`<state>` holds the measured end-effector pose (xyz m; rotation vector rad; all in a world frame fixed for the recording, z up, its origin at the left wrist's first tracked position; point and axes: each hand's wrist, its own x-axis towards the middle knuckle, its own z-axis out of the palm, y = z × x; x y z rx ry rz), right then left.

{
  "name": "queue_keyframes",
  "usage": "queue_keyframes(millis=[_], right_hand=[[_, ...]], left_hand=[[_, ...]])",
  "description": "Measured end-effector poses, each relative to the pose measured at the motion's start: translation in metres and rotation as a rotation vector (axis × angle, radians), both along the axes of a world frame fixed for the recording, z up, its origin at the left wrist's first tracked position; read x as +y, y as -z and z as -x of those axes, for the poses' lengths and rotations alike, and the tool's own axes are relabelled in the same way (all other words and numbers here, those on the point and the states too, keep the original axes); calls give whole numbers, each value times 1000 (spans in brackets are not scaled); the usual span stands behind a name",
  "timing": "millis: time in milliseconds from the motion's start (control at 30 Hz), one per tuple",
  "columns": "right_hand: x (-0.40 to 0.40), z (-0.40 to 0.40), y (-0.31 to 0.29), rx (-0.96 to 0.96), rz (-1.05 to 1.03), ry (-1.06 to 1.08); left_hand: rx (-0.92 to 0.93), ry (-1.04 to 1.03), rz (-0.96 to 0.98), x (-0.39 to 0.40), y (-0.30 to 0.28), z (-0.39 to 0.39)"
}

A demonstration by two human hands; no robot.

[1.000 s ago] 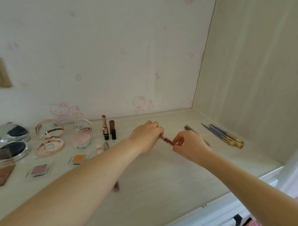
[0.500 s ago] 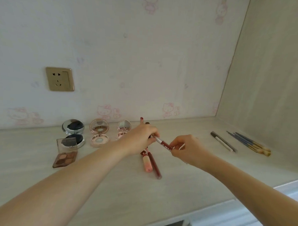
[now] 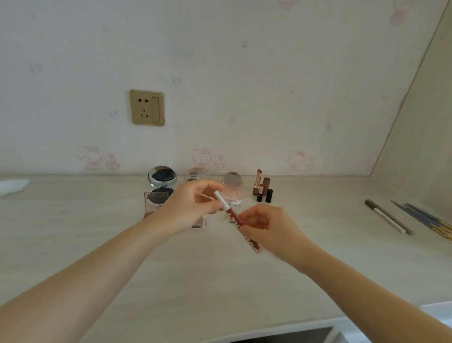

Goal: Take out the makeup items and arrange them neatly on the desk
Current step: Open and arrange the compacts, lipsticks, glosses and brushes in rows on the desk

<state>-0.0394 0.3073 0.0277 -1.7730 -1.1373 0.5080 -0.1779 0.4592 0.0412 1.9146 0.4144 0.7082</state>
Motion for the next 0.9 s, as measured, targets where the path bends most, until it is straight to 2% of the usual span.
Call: queue_keyframes(millis=[133,200,567,800,900], right_hand=[[18,17,14,74,-47,4],[25,25,21,117,-88,-8],[42,40,44,350,-326,17],[40,42,48,342,-348,-17],[34,39,46,292,-372,34]], left_hand=[[-140,-65,271,3,10,13],[-157,-75,334,4,17,16],[-180,-145,194,-6,46,13],[-207,-181,108,-13,46,16],[-224,-187,86,-15,46,22]])
